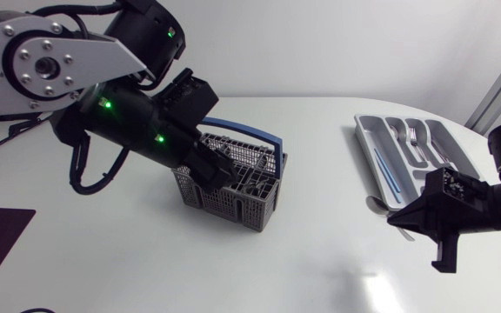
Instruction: Unload the cutlery basket into the drawer organizer.
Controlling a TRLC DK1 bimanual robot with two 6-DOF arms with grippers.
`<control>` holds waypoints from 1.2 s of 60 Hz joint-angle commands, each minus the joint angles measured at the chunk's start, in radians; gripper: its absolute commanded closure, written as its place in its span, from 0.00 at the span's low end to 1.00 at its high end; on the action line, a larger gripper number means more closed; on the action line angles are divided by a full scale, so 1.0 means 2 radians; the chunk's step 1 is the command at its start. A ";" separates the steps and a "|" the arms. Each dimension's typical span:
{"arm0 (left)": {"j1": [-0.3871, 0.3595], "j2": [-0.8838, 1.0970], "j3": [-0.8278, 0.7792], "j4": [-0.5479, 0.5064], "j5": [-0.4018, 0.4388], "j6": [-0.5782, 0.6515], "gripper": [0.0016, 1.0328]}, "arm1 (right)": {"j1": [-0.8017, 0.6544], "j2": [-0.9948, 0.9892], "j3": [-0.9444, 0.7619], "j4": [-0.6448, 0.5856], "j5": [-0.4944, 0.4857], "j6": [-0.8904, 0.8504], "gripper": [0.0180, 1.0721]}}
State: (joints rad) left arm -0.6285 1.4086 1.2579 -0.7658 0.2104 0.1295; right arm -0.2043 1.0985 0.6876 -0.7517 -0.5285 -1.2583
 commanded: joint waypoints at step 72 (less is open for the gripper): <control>0.030 0.019 -0.032 -0.020 -0.028 -0.057 0.21 | -0.236 0.403 0.219 0.211 0.141 -0.266 0.93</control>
State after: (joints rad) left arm -0.5674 1.4353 1.2217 -0.7925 0.1684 0.0479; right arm -0.6666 1.8790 1.1660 -0.3515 -0.2588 -1.7473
